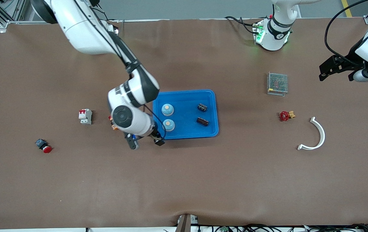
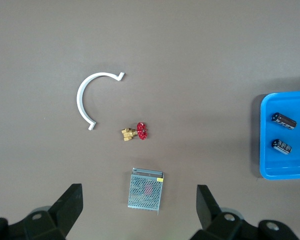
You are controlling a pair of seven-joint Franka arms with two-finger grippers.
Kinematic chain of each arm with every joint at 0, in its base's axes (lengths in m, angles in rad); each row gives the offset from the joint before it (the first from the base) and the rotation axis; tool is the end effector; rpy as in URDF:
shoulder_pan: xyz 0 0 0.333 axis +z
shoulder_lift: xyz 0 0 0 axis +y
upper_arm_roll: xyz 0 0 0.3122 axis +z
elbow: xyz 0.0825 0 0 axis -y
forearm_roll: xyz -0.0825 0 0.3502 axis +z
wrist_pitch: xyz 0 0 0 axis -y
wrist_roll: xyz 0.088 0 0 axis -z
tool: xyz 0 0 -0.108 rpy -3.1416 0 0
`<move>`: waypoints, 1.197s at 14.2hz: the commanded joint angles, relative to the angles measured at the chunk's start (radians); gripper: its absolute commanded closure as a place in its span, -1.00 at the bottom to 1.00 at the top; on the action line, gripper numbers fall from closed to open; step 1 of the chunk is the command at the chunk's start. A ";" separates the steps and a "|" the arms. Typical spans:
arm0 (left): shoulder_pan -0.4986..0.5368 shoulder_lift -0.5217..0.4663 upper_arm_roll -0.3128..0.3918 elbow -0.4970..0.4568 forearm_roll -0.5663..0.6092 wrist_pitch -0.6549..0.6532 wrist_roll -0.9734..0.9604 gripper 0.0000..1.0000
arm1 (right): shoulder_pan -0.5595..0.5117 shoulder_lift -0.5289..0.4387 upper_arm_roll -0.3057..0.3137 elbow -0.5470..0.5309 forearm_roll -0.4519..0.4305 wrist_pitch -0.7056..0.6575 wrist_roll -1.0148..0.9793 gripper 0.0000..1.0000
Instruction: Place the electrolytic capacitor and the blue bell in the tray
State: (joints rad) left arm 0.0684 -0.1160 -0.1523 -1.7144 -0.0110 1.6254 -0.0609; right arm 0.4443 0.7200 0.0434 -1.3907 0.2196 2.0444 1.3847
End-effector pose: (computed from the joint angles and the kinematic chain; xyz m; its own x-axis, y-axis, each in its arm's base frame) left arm 0.4872 -0.0467 0.6192 0.9994 -0.0218 0.0260 -0.0217 -0.9998 -0.0050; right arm 0.6087 0.3296 0.2923 0.5114 -0.8293 -0.2255 -0.8461 -0.5318 0.0369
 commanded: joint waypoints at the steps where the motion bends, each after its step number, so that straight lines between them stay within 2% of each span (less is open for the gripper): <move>1: -0.005 -0.002 0.002 -0.010 -0.020 0.021 0.018 -1.00 | -0.119 -0.011 0.009 0.028 0.004 -0.101 -0.240 -1.00; 4: -0.007 -0.001 0.000 -0.011 -0.020 0.021 0.012 -1.00 | -0.199 -0.011 -0.006 0.044 -0.064 -0.118 -0.514 -1.00; 7: -0.007 0.016 -0.021 -0.007 -0.017 0.031 -0.004 -1.00 | -0.259 -0.011 -0.008 0.044 -0.181 -0.118 -0.671 -1.00; 10: -0.002 0.029 -0.021 -0.005 -0.017 0.040 -0.005 -1.00 | -0.314 -0.011 -0.008 0.044 -0.255 -0.145 -0.839 -1.00; 17: 0.001 0.024 -0.021 -0.008 -0.007 0.039 -0.005 -1.00 | -0.502 -0.002 -0.013 0.042 -0.258 -0.151 -1.386 -1.00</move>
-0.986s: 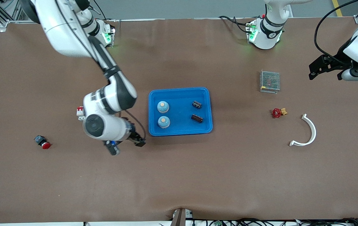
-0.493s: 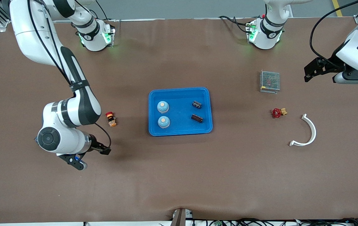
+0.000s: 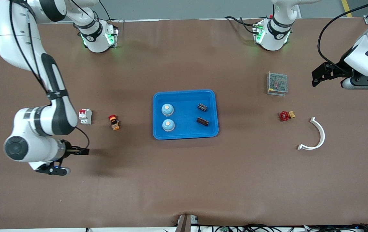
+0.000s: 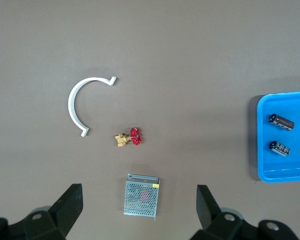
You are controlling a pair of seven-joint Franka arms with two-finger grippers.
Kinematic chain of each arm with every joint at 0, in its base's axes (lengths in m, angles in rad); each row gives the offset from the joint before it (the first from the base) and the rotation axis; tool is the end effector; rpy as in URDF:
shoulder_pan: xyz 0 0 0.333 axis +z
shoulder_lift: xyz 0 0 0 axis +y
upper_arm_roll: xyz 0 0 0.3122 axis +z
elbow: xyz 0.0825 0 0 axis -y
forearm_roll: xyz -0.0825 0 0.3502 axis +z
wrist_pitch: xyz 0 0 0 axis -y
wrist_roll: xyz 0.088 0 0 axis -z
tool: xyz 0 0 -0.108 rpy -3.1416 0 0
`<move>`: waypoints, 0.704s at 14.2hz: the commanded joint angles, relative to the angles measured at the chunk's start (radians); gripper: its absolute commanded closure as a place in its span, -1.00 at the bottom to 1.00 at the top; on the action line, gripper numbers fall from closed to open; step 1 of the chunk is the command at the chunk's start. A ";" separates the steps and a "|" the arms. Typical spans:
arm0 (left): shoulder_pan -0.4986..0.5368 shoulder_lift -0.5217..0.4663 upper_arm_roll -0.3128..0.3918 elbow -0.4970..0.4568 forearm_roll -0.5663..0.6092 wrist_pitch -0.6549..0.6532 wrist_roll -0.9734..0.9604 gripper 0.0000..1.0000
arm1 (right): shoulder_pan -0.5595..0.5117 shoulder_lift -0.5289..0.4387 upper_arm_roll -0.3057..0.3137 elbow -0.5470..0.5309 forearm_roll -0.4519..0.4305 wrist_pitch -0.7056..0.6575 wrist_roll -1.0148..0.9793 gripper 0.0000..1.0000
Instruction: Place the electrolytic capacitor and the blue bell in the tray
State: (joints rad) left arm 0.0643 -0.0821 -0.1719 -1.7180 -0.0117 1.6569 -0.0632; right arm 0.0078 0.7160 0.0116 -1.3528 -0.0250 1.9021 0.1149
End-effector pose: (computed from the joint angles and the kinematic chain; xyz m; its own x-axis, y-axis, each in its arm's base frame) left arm 0.4986 -0.0586 0.6037 0.9989 -0.0431 0.0199 -0.0431 -0.9991 -0.0011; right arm 0.6830 0.0097 0.2985 0.9826 -0.0890 -0.1632 -0.0847 -0.9958 0.0333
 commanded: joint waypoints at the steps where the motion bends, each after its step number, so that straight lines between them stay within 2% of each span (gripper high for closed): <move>1: 0.005 -0.013 -0.001 -0.005 -0.007 0.004 -0.003 -1.00 | -0.086 0.003 0.019 0.004 -0.004 -0.003 -0.154 -1.00; 4: 0.005 -0.018 -0.001 -0.005 -0.007 0.000 -0.003 -1.00 | -0.123 -0.003 0.018 0.009 -0.012 -0.005 -0.216 -1.00; 6: 0.006 -0.016 -0.001 -0.005 -0.007 0.001 -0.003 -1.00 | -0.115 -0.007 -0.010 0.049 -0.016 -0.053 -0.264 -1.00; 9: 0.006 -0.022 0.000 -0.006 -0.005 -0.006 -0.003 -1.00 | -0.106 -0.018 -0.036 0.171 -0.009 -0.300 -0.279 -1.00; 10: 0.008 -0.033 0.002 -0.005 -0.005 -0.020 -0.003 -1.00 | -0.106 -0.054 -0.036 0.179 -0.009 -0.355 -0.279 -1.00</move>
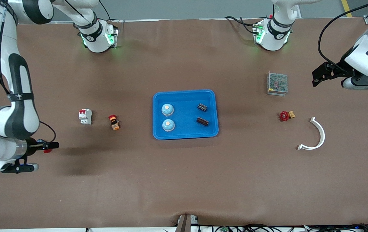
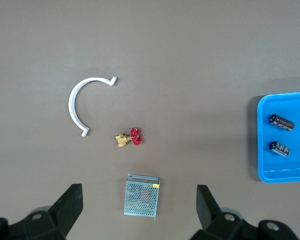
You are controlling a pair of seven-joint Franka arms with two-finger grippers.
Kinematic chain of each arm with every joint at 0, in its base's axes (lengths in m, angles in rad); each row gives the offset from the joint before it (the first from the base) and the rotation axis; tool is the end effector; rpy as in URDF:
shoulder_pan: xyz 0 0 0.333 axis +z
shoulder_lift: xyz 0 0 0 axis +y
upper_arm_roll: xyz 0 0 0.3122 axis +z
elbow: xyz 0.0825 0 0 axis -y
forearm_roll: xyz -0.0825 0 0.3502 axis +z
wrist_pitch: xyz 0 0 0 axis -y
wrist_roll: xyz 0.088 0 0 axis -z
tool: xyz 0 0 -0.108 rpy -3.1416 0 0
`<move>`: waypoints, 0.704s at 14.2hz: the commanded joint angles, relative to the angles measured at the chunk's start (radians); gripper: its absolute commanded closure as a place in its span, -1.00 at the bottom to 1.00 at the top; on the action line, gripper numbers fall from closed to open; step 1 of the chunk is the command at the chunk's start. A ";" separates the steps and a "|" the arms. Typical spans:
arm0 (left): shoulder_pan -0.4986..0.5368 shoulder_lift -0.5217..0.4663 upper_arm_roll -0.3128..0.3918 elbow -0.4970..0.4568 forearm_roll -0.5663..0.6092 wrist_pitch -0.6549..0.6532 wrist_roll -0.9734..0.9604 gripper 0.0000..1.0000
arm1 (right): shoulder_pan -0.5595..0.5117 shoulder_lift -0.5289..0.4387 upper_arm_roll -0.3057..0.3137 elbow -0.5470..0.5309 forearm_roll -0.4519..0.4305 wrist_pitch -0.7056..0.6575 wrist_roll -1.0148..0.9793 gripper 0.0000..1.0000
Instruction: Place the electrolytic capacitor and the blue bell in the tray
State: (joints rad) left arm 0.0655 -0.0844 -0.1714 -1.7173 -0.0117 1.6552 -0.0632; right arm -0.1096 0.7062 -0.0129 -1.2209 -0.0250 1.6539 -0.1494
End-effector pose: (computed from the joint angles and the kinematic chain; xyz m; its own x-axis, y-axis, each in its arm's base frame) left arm 0.4979 -0.0577 0.6050 0.9989 -0.0414 0.0212 -0.0414 -0.9991 -0.0014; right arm 0.6728 -0.0832 0.3445 0.9618 0.0342 -0.2715 0.0331 -0.9994 -0.0087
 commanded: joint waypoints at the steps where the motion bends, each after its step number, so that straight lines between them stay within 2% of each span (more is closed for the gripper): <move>1: 0.010 -0.034 0.003 -0.005 -0.005 -0.021 -0.001 -1.00 | 0.018 -0.098 -0.013 0.046 -0.010 -0.138 -0.012 -1.00; 6: 0.010 -0.034 0.003 -0.007 -0.004 -0.021 -0.003 -1.00 | 0.047 -0.333 -0.027 -0.025 -0.001 -0.178 -0.016 -1.00; 10: 0.010 -0.037 0.001 -0.015 0.015 -0.028 -0.001 -1.00 | 0.071 -0.450 -0.030 -0.038 -0.001 -0.180 -0.004 -1.00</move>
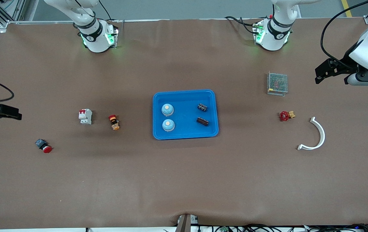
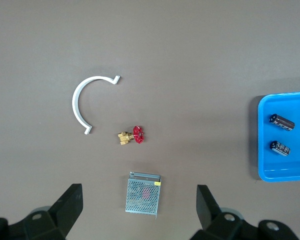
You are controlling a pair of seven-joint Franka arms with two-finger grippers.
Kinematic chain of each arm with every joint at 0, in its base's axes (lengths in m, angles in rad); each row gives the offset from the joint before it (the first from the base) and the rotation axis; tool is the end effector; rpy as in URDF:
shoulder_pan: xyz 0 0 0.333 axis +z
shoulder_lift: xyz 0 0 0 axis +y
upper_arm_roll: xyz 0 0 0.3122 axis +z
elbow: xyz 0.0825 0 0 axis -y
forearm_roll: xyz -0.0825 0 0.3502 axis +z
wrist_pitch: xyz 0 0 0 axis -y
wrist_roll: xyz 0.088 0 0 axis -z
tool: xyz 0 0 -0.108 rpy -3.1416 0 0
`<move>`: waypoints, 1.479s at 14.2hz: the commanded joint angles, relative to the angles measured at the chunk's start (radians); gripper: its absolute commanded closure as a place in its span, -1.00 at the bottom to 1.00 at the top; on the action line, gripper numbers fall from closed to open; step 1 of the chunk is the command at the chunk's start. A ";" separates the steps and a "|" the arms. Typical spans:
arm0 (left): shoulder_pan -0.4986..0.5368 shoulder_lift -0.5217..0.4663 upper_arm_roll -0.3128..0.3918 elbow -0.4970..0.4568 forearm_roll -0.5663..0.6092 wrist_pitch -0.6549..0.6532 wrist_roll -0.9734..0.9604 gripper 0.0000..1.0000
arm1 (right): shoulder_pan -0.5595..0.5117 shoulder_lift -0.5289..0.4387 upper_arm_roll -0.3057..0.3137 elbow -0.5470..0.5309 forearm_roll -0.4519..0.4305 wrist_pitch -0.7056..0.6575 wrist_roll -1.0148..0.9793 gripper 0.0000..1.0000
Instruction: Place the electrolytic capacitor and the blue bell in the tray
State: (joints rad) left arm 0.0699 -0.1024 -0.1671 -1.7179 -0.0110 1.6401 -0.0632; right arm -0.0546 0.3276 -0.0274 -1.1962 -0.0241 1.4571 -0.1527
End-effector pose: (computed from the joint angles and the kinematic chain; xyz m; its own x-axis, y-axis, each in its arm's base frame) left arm 0.4919 -0.0534 0.6122 0.9992 -0.0327 0.0235 -0.0326 -0.9995 -0.0045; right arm 0.6031 -0.0493 0.5874 0.9951 0.0689 -0.0707 0.0706 -0.9973 0.0224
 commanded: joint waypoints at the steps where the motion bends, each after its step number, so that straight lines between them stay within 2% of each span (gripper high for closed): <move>1: 0.005 -0.022 -0.003 -0.014 0.014 -0.014 -0.001 -1.00 | 0.016 -0.100 -0.014 -0.087 0.001 0.029 0.001 -1.00; 6: 0.005 -0.063 -0.008 -0.040 0.016 -0.014 0.000 -1.00 | 0.032 -0.309 -0.009 -0.334 0.001 0.152 0.031 -1.00; 11: 0.005 -0.063 -0.003 -0.026 0.014 -0.043 0.014 -1.00 | 0.033 -0.383 0.006 -0.339 0.001 0.123 0.067 -1.00; 16: 0.005 -0.062 -0.005 0.009 0.014 -0.068 0.014 -1.00 | 0.048 -0.386 0.020 -0.336 0.000 0.184 0.090 -1.00; 21: 0.004 -0.040 0.000 0.052 0.016 -0.089 0.003 -1.00 | 0.062 -0.378 0.020 -0.318 0.000 0.187 0.097 -1.00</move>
State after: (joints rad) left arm 0.0710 -0.1506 -0.1651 -1.6943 -0.0108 1.5796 -0.0615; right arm 0.0017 -0.0415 -0.0064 -1.5133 -0.0235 1.6384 -0.0754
